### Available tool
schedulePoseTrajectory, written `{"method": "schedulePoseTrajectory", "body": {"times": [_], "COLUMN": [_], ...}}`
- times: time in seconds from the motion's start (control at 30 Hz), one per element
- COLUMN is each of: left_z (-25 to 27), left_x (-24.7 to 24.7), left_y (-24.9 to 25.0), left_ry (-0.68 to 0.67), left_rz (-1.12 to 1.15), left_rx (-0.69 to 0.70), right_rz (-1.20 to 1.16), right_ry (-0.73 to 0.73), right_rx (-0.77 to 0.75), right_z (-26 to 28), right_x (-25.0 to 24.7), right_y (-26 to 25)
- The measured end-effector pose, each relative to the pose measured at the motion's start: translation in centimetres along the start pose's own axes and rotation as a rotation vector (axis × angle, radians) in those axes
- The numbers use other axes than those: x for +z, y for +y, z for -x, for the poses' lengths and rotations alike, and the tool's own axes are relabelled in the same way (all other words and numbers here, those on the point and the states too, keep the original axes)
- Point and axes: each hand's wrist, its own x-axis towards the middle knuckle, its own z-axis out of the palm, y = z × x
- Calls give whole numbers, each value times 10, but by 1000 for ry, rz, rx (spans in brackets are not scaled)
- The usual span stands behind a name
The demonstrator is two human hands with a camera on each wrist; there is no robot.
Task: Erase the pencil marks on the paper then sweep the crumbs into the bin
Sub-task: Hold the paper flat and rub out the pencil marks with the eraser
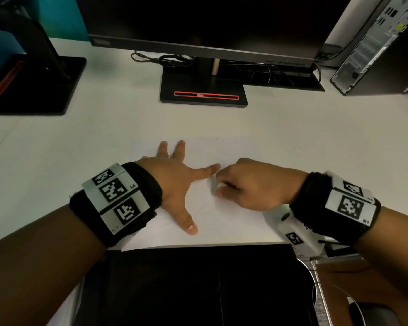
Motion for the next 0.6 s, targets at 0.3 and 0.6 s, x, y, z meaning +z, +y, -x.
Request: {"method": "schedulePoseTrajectory", "body": {"times": [0.3,0.6], "left_z": [-2,0], "left_x": [0,0], "left_y": [0,0], "left_ry": [3,-1], "left_rz": [-7,-7], "left_rx": [-3,7], "right_rz": [2,-39], "right_ry": [-28,-12], "right_rx": [-11,-53], "right_z": [4,-1], "right_x": [1,-6], "right_y": [-2,-10]}}
